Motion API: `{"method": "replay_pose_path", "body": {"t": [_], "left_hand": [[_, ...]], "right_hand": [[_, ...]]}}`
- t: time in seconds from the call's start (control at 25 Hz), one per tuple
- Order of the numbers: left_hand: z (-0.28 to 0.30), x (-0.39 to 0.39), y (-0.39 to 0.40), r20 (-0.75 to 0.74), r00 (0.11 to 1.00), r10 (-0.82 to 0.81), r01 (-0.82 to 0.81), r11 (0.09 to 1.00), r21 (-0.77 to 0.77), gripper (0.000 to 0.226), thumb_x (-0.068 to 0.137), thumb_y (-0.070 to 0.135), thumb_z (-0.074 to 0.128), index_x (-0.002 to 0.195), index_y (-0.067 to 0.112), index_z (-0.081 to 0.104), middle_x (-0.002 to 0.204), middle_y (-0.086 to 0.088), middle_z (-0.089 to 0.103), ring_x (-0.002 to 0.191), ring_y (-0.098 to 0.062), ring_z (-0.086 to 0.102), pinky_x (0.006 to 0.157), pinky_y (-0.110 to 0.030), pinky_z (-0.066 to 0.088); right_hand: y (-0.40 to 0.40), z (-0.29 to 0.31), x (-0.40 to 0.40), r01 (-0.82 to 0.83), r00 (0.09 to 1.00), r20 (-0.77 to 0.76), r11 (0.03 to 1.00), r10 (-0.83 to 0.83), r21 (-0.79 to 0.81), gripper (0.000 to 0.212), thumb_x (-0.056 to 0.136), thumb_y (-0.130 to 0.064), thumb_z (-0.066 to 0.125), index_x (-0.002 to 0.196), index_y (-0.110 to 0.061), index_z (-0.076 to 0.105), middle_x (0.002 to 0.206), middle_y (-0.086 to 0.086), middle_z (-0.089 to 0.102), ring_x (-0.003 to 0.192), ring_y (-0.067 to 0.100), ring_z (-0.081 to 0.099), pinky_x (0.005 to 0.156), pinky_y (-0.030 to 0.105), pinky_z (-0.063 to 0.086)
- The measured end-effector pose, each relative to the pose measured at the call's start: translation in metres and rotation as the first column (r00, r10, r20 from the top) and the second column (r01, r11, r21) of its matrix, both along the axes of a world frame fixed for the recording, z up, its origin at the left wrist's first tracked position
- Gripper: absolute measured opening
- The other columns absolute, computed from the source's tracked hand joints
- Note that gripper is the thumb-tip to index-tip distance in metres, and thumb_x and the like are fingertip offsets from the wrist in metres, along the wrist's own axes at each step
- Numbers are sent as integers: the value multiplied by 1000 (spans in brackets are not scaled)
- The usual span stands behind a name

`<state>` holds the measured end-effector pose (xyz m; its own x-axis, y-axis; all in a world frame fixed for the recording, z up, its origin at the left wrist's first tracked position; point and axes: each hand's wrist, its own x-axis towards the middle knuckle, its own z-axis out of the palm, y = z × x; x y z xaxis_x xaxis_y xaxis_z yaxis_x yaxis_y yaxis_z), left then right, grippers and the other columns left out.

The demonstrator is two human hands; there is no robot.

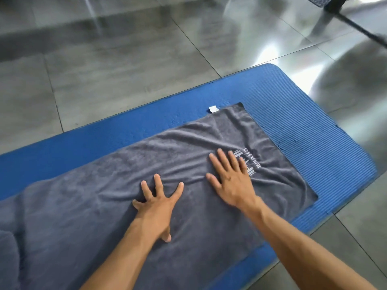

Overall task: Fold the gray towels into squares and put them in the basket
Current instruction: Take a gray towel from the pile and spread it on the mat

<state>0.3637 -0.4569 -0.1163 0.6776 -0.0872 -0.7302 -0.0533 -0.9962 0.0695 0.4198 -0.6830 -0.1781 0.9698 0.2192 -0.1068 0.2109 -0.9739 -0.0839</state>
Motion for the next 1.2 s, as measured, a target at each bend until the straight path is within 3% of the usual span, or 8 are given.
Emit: {"method": "replay_pose_path", "body": {"t": [0.2,0.36,0.56,0.68,0.8,0.92,1.12,1.2], "left_hand": [[-2,11,-2,34,998,44,-43,999,-21,124,74,36,81,146,51,-18,149,-20,-40,137,-59,-20,109,-64,28],[-3,22,-9,16,999,36,-36,999,19,140,66,35,88,141,51,-29,146,-23,-44,136,-63,-17,102,-65,37],[-6,23,-8,14,1000,-2,1,999,46,141,65,40,87,140,49,-33,145,-26,-43,137,-64,-12,101,-62,42],[-6,25,-8,28,999,-22,21,999,50,141,66,41,86,138,49,-35,144,-27,-43,136,-64,-11,101,-60,43],[-5,25,-12,22,1000,-18,16,998,60,144,65,41,87,137,47,-37,144,-30,-43,136,-66,-8,99,-61,44],[-5,28,-12,24,1000,-18,16,998,69,145,63,42,89,137,48,-37,144,-31,-42,136,-66,-5,97,-61,45],[-7,26,-11,34,999,-2,0,999,42,144,62,40,89,140,50,-32,145,-29,-42,136,-66,-5,95,-62,45],[-5,26,-10,42,999,5,-6,999,32,143,62,39,89,141,51,-30,146,-27,-41,136,-65,-6,96,-63,45]], "right_hand": [[-30,21,108,362,905,-240,932,-351,2,72,95,-69,19,157,-35,4,166,-2,-6,152,26,-8,120,54,-7],[8,20,92,52,992,-115,999,-53,-13,72,93,-71,17,156,-37,8,166,-3,-5,153,26,-7,119,58,-6],[-7,19,152,366,880,-324,931,-348,-6,86,83,-86,19,154,-44,-4,164,-6,-19,149,31,-20,111,67,-14],[-27,29,185,367,886,-290,930,-361,-38,84,87,-81,22,156,-39,-2,166,-3,-12,151,30,-14,117,63,-8],[-7,27,142,227,974,-25,973,-226,47,74,97,-63,27,158,-29,4,166,2,-4,153,26,-5,122,52,-1],[-18,11,39,69,997,10,992,-70,110,66,100,-60,23,158,-32,9,165,-5,-2,153,19,-2,123,39,-1],[-111,9,-3,476,879,31,878,-475,-46,73,96,-62,15,157,-23,18,166,5,7,153,28,3,122,52,6],[-88,13,-29,262,964,61,965,-261,-12,67,99,-54,24,157,-20,23,165,7,11,153,29,6,122,52,11]]}}
